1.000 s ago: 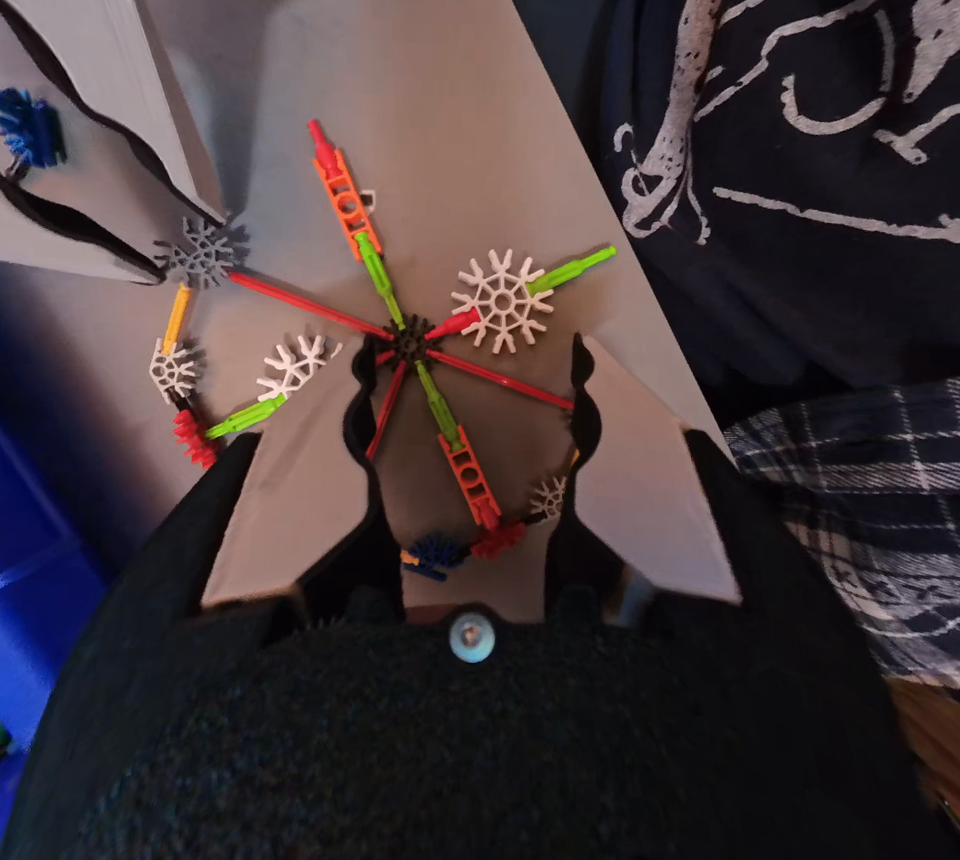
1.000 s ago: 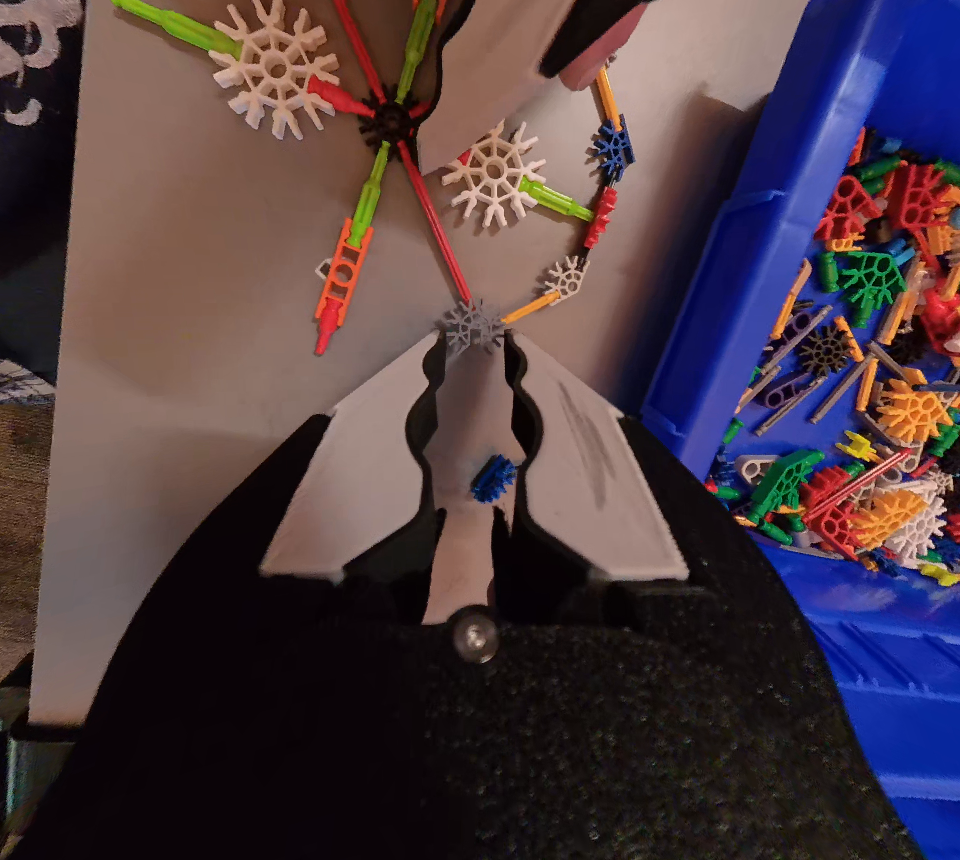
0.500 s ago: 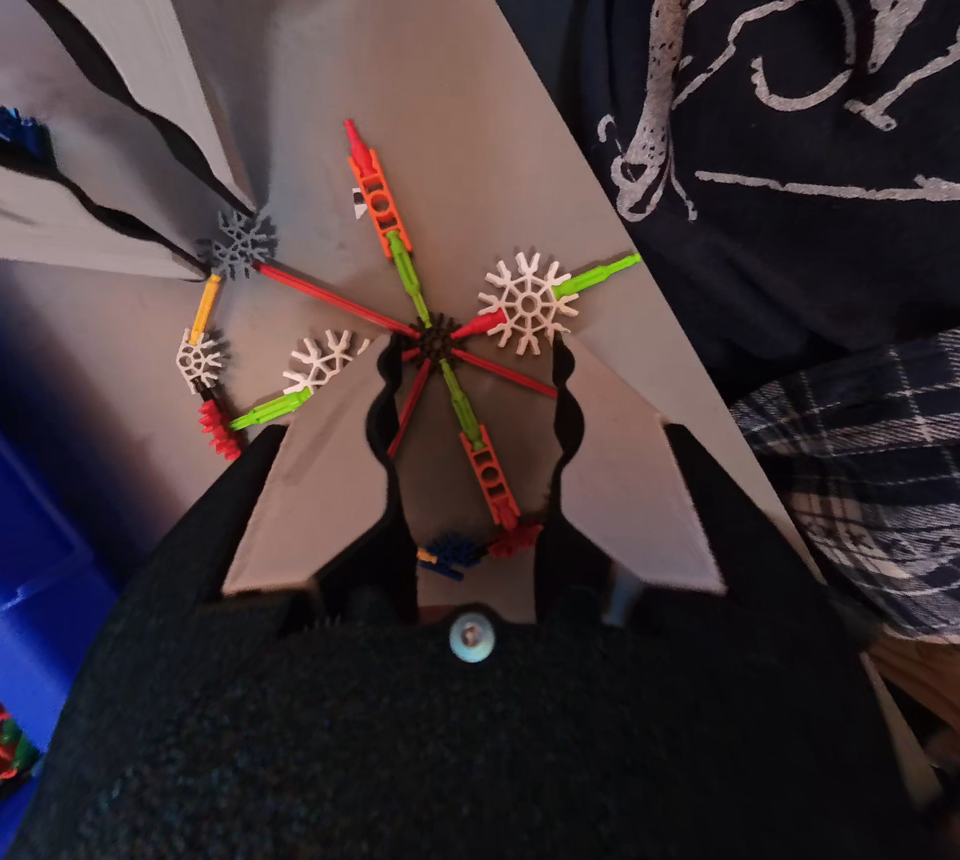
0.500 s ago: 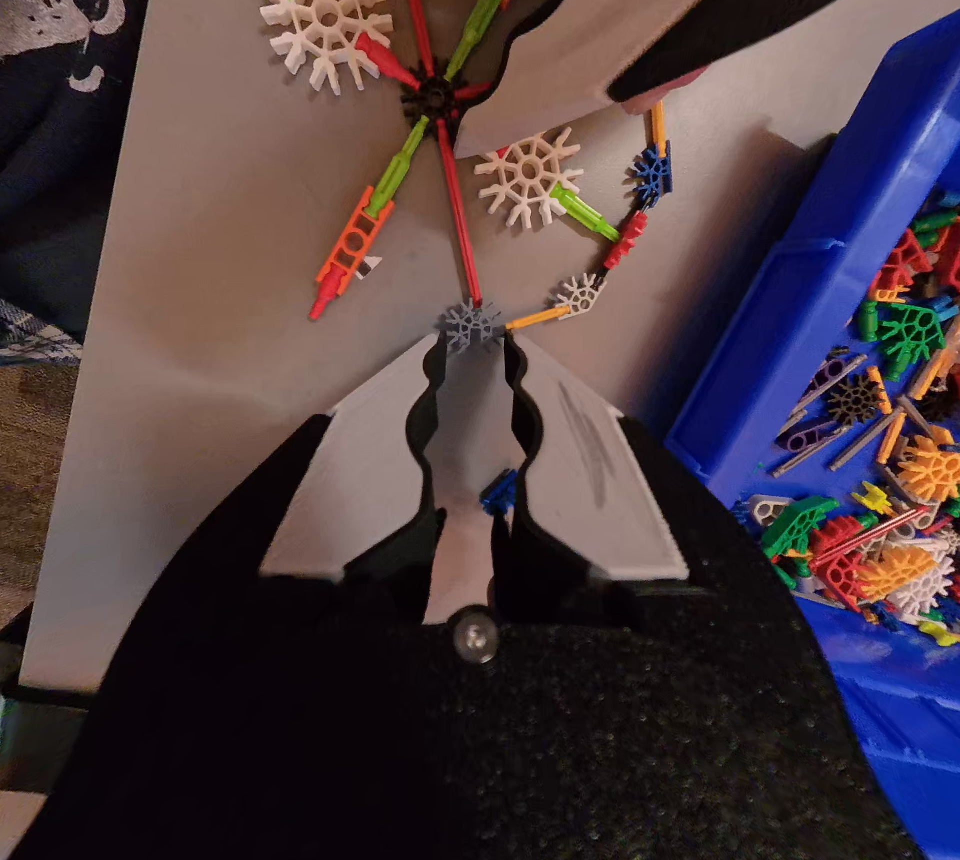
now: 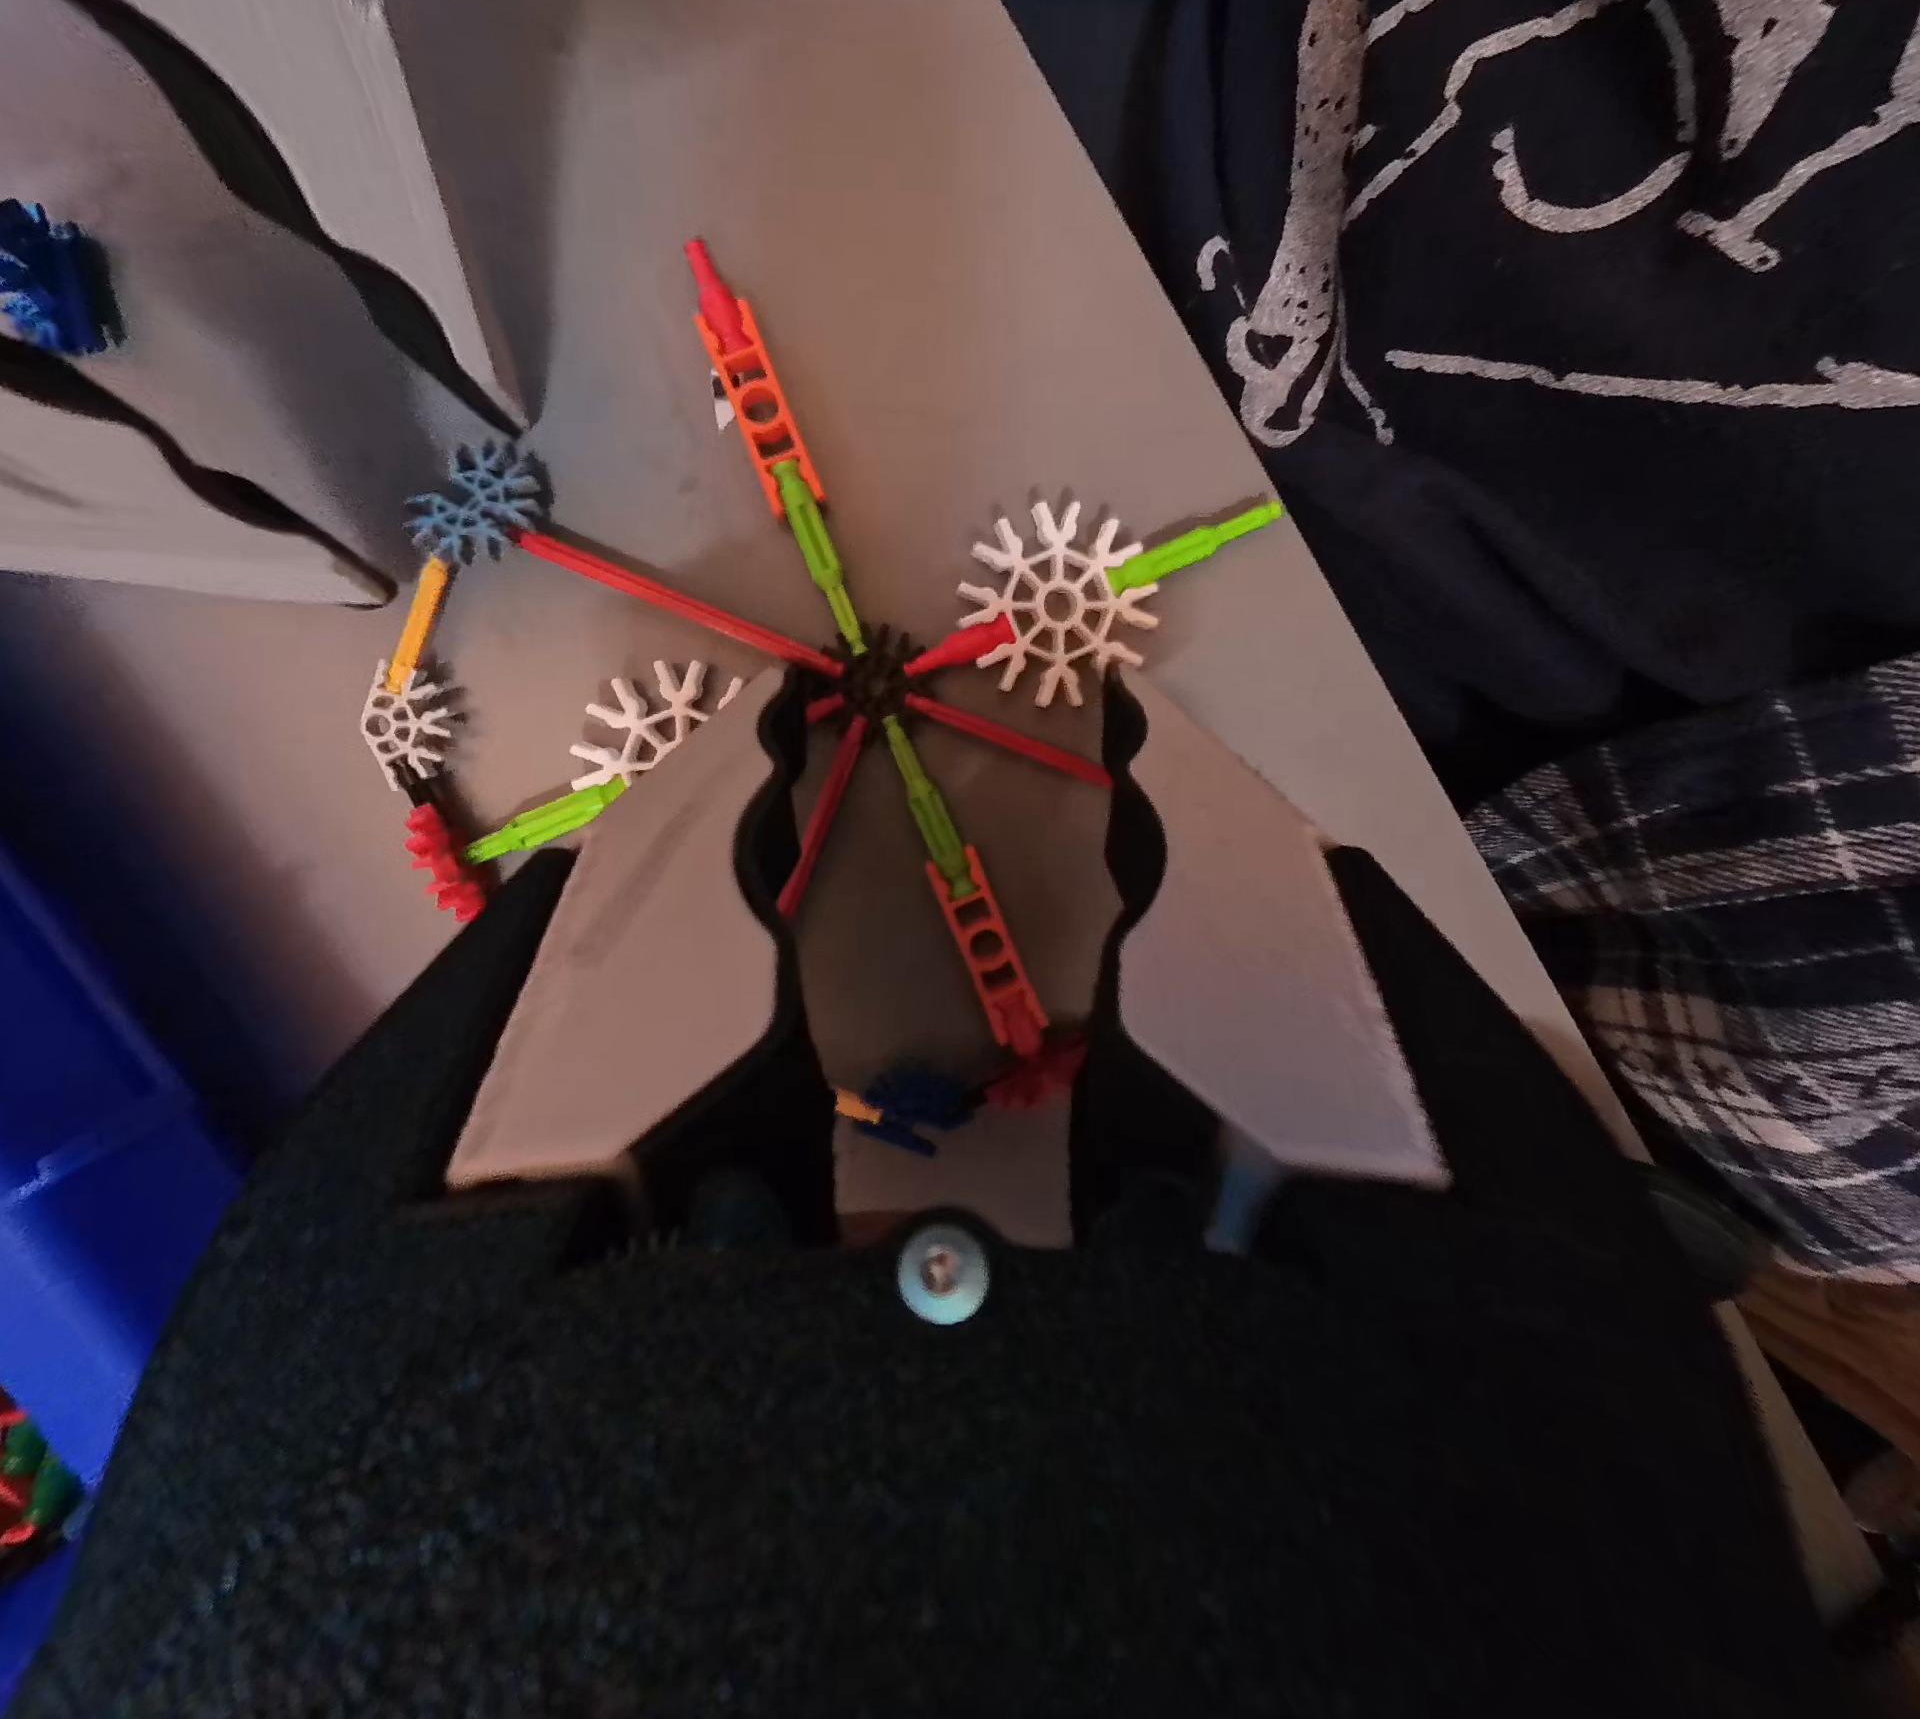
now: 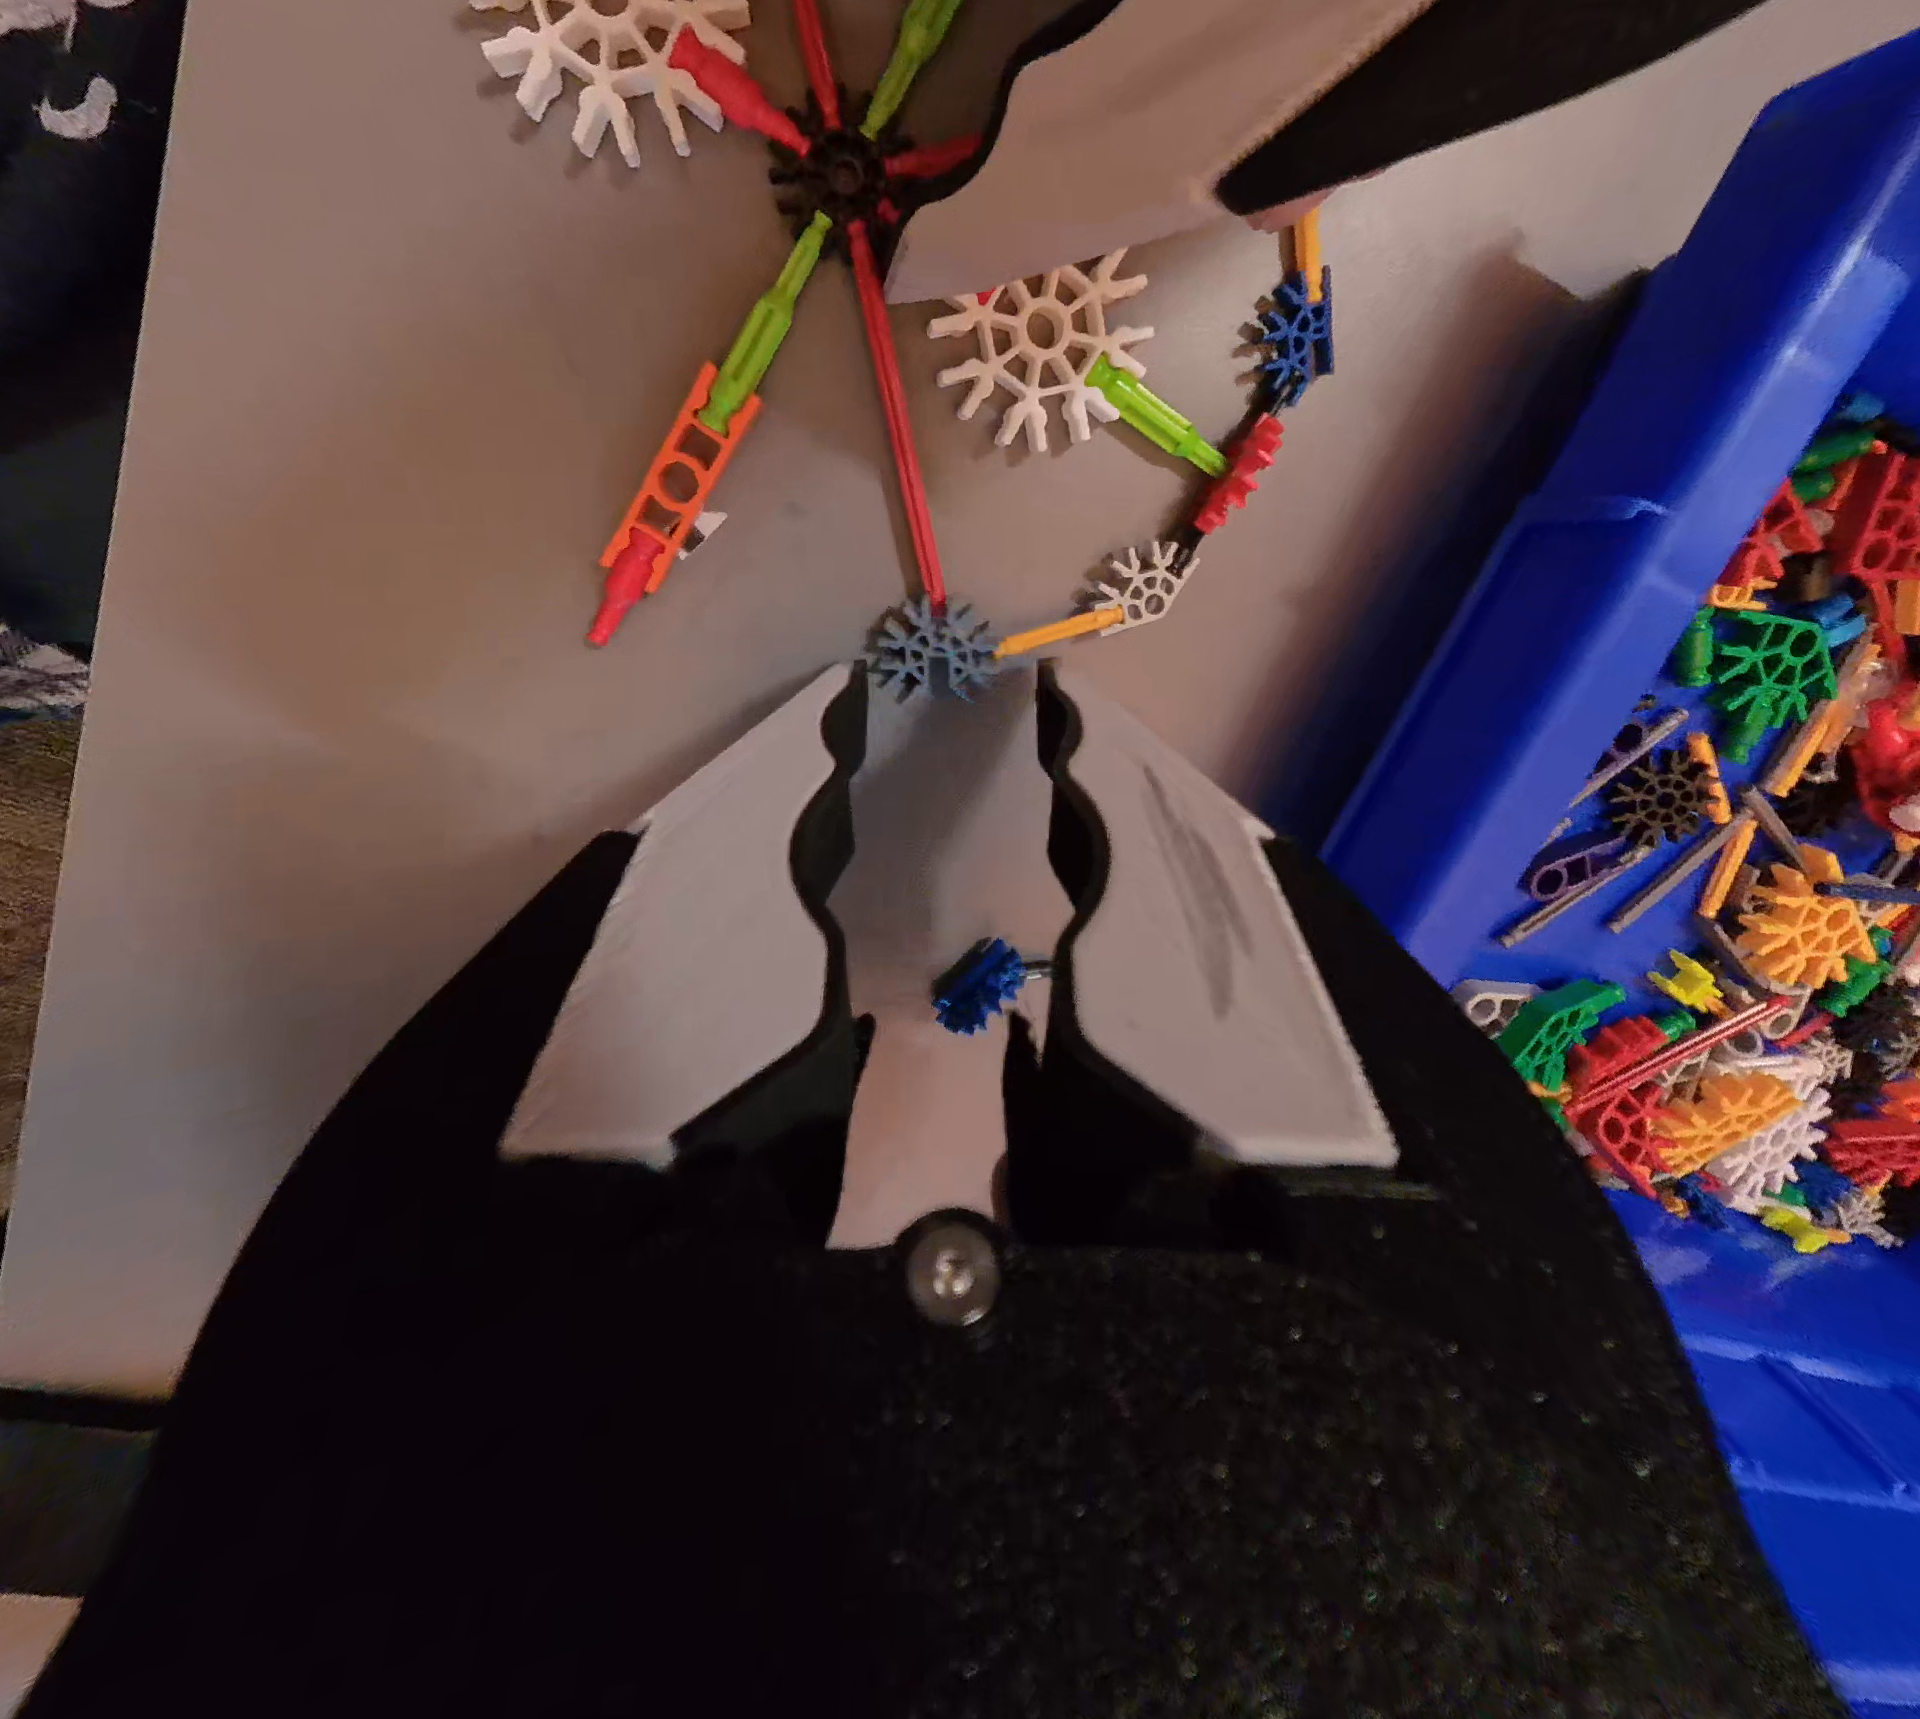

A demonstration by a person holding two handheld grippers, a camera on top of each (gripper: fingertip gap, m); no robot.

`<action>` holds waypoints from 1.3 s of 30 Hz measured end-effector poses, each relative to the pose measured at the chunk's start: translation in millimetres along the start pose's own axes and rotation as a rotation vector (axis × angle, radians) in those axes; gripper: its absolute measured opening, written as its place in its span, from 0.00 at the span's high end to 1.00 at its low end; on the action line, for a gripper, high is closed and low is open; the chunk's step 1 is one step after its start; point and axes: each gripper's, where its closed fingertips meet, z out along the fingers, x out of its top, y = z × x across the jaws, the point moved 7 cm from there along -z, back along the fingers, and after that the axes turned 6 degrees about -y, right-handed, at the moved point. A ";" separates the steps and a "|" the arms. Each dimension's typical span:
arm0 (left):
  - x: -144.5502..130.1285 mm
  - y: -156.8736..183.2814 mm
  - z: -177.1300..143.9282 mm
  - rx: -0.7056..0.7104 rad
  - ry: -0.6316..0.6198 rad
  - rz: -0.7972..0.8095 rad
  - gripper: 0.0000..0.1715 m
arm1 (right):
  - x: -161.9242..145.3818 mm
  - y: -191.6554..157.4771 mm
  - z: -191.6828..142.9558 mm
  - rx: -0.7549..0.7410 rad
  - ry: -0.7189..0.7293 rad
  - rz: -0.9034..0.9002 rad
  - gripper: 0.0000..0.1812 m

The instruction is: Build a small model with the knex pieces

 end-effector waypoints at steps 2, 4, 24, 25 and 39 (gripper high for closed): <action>-1.0 -0.6 -0.9 0.007 -0.003 -0.004 0.67 | 0.2 0.3 -2.9 -0.007 0.016 0.022 0.81; -2.0 -0.8 -2.0 0.012 -0.004 -0.010 0.66 | 0.0 1.2 -8.3 -0.011 0.042 0.078 0.78; 9.6 -8.4 -1.5 0.065 -0.001 -0.023 0.62 | 0.9 -19.8 0.7 -0.171 0.164 0.374 0.95; 9.6 -8.3 -0.7 0.062 -0.006 -0.023 0.62 | 0.9 -19.5 1.7 -0.169 0.165 0.371 0.95; 9.3 -9.8 1.3 0.048 -0.016 -0.032 0.60 | 4.4 -20.9 3.1 -0.163 0.135 0.303 0.96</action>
